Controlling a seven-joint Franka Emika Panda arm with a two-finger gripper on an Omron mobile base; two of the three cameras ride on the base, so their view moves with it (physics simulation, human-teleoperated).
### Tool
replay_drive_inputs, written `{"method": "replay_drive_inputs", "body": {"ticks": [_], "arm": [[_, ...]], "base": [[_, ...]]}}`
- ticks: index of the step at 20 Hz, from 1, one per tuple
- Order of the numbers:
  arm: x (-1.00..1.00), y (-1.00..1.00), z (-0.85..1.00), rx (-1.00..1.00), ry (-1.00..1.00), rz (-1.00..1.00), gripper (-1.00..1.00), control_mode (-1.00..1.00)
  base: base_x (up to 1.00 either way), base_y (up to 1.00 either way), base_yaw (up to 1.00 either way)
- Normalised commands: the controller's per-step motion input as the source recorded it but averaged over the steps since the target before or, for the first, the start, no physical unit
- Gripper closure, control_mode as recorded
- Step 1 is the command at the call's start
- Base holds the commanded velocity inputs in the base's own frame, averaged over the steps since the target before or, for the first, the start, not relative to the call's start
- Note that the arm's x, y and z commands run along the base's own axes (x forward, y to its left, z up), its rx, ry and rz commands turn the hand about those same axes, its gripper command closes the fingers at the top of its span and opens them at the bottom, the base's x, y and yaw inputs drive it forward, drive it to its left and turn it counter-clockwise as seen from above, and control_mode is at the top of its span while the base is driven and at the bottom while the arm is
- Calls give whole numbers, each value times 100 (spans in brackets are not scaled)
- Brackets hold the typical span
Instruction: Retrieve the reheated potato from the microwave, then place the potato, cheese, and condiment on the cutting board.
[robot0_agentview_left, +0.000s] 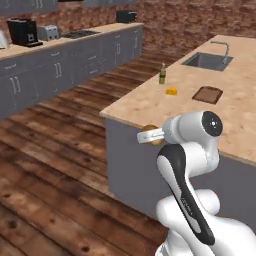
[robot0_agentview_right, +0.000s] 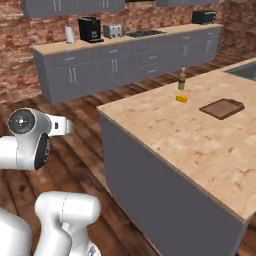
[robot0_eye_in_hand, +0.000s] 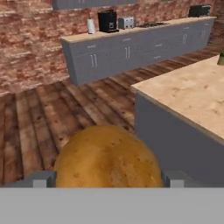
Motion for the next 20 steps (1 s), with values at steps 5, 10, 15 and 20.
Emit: {"method": "replay_drive_inputs", "body": {"ticks": [5, 10, 15, 20], "arm": [[0, 0, 0, 0, 0, 0, 100, 100], [0, 0, 0, 0, 0, 0, 100, 100], [0, 0, 0, 0, 0, 0, 100, 100], [0, 0, 0, 0, 0, 0, 100, 100]], "base": [[12, 10, -90], [48, 32, -63], [58, 39, -37], [39, 60, -14]]}}
